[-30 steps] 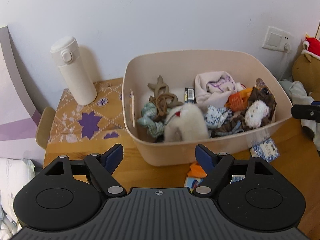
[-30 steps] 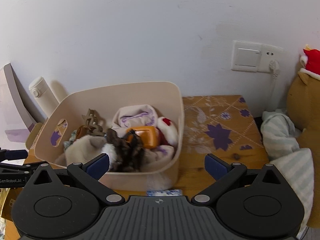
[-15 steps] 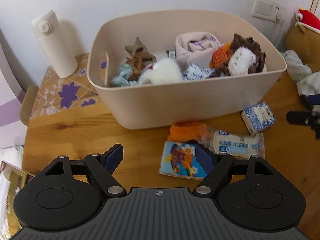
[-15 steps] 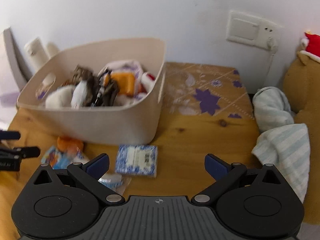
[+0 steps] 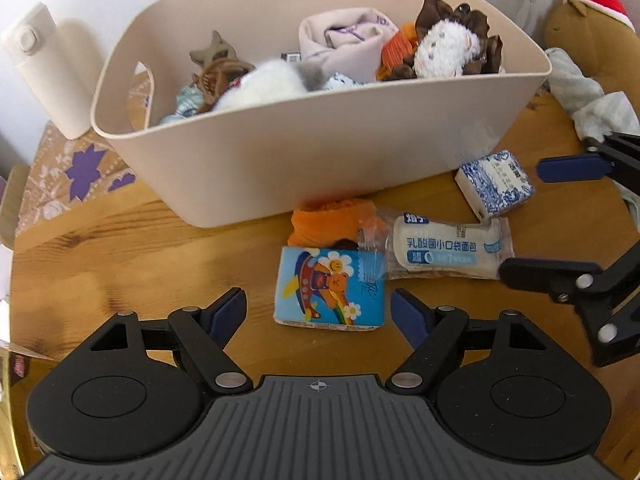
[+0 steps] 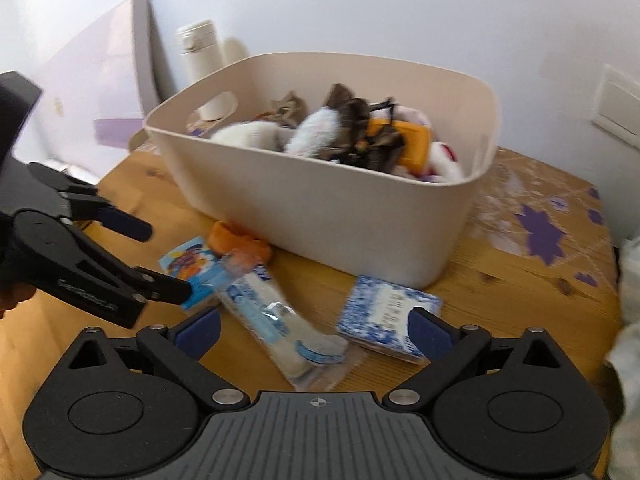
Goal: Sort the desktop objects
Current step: 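Grasp the blue cartoon tissue pack with the left gripper while the right grasps the bread bag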
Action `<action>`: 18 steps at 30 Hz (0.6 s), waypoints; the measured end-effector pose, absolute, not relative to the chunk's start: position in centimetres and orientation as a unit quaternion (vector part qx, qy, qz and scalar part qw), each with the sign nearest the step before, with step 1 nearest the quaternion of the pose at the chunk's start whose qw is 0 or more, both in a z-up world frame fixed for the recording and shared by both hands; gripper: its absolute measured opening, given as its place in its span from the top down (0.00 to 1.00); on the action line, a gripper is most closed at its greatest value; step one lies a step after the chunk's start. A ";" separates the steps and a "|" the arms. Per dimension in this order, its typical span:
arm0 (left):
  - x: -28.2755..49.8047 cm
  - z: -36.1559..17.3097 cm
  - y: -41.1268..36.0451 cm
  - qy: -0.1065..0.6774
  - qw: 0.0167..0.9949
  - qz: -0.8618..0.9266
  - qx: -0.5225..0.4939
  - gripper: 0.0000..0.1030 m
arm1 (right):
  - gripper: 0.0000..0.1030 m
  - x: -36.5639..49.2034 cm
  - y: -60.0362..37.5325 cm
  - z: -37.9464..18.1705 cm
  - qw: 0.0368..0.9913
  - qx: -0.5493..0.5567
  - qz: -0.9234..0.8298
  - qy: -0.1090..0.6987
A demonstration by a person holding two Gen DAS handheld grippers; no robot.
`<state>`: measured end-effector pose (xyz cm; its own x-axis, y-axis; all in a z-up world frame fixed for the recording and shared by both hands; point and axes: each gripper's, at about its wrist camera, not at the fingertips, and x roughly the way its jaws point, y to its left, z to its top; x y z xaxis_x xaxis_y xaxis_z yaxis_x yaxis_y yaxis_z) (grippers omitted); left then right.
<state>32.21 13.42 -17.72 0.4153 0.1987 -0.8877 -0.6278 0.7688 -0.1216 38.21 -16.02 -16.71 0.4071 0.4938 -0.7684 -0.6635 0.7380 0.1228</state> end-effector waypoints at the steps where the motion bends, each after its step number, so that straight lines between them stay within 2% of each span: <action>1: 32.3 -17.9 13.4 0.478 0.811 0.251 -0.227 0.22 | 0.06 38.2 -15.7 -16.8 0.830 -0.107 0.353 0.418; 16: 33.0 -19.6 14.3 0.485 0.804 0.241 -0.244 0.22 | 0.15 38.7 -12.2 -19.6 0.782 -0.176 0.422 0.423; 18: 33.0 -19.8 14.5 0.486 0.805 0.240 -0.243 0.22 | 0.22 38.8 -11.8 -19.8 0.779 -0.179 0.425 0.425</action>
<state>33.05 14.46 -19.81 0.4134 0.1492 -0.8982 -0.6220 0.7668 -0.1589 38.77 -11.76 -19.84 0.2779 0.5090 -0.8147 -0.8139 0.5752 0.0817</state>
